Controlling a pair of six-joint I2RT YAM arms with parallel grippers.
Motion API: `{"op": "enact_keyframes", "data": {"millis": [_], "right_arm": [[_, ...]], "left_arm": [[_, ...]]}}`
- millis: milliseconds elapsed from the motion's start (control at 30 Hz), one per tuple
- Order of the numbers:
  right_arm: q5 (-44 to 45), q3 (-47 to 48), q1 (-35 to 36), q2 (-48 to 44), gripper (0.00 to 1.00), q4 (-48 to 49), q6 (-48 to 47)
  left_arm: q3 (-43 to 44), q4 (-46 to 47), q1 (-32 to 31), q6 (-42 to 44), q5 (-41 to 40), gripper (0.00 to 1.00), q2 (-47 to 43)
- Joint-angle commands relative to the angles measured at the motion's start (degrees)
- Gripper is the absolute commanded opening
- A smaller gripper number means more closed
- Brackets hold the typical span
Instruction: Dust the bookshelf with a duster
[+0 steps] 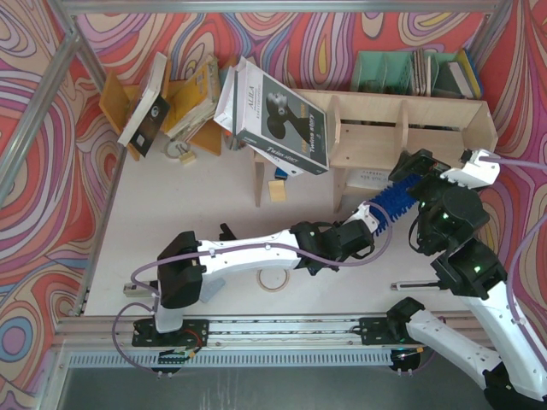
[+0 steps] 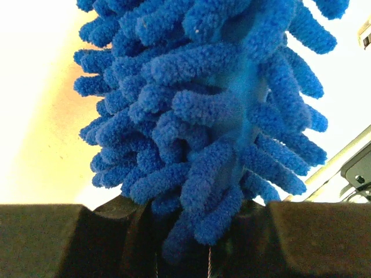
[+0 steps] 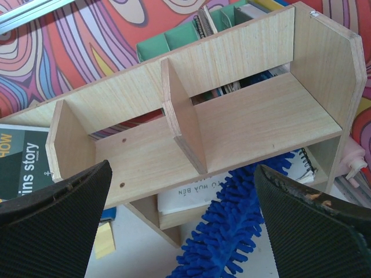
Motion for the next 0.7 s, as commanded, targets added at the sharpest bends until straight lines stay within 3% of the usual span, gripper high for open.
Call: {"op": "enact_keyframes", "data": {"millis": [0, 667], "right_arm": [[0.9, -0.6, 0.0, -0.5, 0.99, 2.4, -0.4], [2.0, -1.5, 0.1, 0.2, 0.99, 3.5, -1.5]], "left_arm": [[-0.6, 2.3, 0.0, -2.9, -3.7, 0.0, -1.8], [-18.3, -2.5, 0.0, -13.5, -12.8, 0.0, -21.4]]}}
